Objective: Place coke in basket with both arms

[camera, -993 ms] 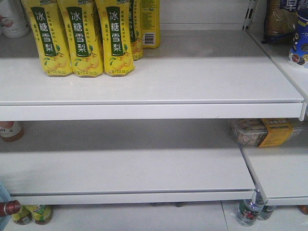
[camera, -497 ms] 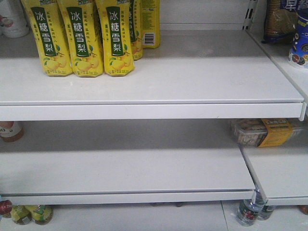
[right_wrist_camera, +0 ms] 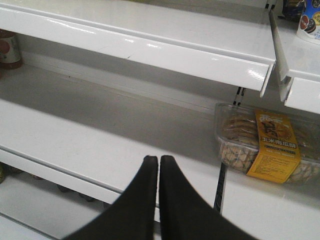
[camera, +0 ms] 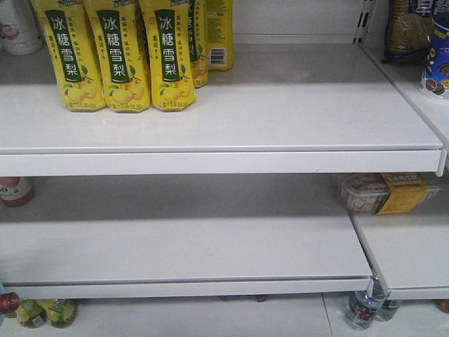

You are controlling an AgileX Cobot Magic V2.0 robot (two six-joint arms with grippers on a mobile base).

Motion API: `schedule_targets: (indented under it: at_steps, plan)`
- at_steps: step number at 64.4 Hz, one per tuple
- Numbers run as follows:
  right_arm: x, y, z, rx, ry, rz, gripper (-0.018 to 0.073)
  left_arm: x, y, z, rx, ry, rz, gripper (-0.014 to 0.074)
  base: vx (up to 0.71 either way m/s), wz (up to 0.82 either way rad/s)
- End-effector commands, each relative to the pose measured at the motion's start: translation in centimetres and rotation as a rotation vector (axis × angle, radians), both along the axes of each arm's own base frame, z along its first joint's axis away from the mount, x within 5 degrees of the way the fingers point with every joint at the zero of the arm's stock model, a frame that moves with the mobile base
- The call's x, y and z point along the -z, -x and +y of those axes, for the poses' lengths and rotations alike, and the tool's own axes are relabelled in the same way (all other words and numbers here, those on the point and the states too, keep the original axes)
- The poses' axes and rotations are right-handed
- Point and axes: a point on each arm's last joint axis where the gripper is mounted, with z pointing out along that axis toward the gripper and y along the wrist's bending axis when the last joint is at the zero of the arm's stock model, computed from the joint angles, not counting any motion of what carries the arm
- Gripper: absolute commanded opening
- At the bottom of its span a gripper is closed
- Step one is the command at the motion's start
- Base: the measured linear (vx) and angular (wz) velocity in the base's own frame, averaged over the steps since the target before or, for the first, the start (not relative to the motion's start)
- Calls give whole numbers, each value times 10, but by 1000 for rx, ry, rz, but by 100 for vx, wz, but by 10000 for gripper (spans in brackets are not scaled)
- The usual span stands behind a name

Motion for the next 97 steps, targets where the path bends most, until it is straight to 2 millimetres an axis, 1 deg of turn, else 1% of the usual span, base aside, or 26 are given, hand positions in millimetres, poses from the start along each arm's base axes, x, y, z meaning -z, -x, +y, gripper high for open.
schedule_targets:
  at_steps: [1,32,36,50,61,66,73,80,88,92,97]
  plan:
    - [-14,-2,0,10,-21,-86,-4,-16,4,1,-24,-65,-189,-6,0,0]
    - [-13,-2,0,8,-25,-84,-4,-15,4,1,-24,-65,-188,-6,0,0]
    - [-10,-4,0,10,-24,-78,-4,-15,4,1,-24,-65,-188,-6,0,0]
    - [23,-13,2,13,-3,9,-4,-15,4,1,-24,-65,-188,-6,0,0]
    - [36,-18,3,20,-4,5,-4,-15,4,1,-24,-65,-188,-6,0,0]
    - [50,-21,3,26,7,24,-4,-15,4,1,-24,-65,-188,-6,0,0]
    - [68,-26,2,46,15,-4,-4,-15,4,1,-24,-65,-188,-6,0,0]
    - [81,-28,0,89,-66,-87,-4,-15,4,1,-24,-65,-187,-6,0,0]
    - [99,-28,-6,206,-240,-149,-4,-15,4,1,-24,-65,-187,-6,0,0]
    - [102,-27,-10,269,-311,-161,-4,-15,4,1,-24,-65,-187,-6,0,0]
    - [100,-25,-14,326,-304,-197,-4,-15,4,1,-24,-65,-187,-6,0,0]
